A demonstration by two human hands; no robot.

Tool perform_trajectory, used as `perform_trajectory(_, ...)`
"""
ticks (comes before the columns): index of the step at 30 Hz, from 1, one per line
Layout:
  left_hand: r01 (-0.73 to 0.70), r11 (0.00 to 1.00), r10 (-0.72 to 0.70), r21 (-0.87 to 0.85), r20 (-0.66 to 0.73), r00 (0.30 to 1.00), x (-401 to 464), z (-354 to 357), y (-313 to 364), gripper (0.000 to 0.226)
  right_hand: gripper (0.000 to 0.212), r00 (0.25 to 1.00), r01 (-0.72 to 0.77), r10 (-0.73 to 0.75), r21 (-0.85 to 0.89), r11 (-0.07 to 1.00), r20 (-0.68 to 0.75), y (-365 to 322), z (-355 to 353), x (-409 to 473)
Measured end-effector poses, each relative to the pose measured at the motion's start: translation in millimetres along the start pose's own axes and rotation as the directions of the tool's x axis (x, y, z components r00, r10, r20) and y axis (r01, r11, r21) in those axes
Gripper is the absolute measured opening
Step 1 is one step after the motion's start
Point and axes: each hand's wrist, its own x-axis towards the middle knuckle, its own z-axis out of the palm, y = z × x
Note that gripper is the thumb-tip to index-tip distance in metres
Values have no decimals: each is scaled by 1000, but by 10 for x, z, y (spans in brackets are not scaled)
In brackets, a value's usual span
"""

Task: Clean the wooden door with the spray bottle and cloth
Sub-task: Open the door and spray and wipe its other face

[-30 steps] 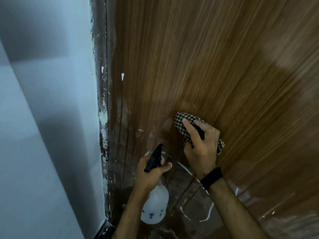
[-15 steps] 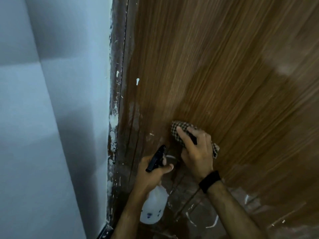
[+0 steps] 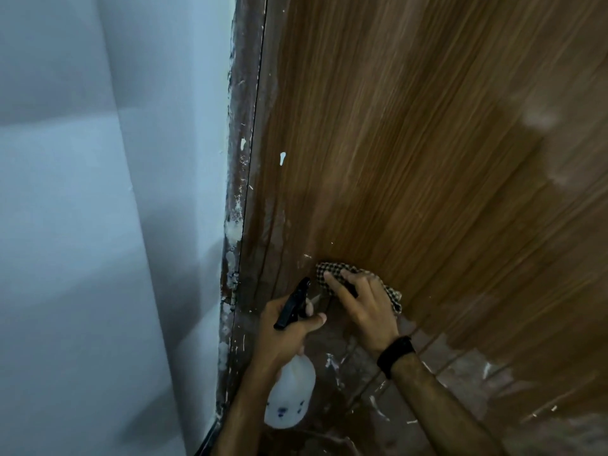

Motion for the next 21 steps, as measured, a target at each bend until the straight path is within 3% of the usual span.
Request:
perform_trajectory(5,38,999,-38,12,9,999,-50,-131,-3,15,53,974,-162,169,57,985,-152,57,-100,585)
perform_trajectory(8,44,999,-44,19,2,999,-60,-158,-15,16,51,967,-175,183,61,983,-177,-2,-82,849)
perform_trajectory(10,52,999,-52,3,-1,999,-73,-159,-33,19,52,987,-101,105,45,994,-119,-81,-4,790)
perform_trajectory(13,54,998,-54,-18,-5,999,-93,-128,-21,21,66,995,47,-52,59,997,80,-167,133,438)
perform_trajectory(15,49,999,-49,-6,-10,999,-111,-95,9,21,72,985,68,-79,82,994,150,-146,138,214)
perform_trajectory(19,42,999,-40,32,-60,997,-144,-36,82,22,47,999,12,-14,73,997,33,26,-56,207)
perform_trajectory(21,15,1000,-13,19,-101,995,-125,3,129,23,46,995,-70,75,70,995,-67,106,-144,444)
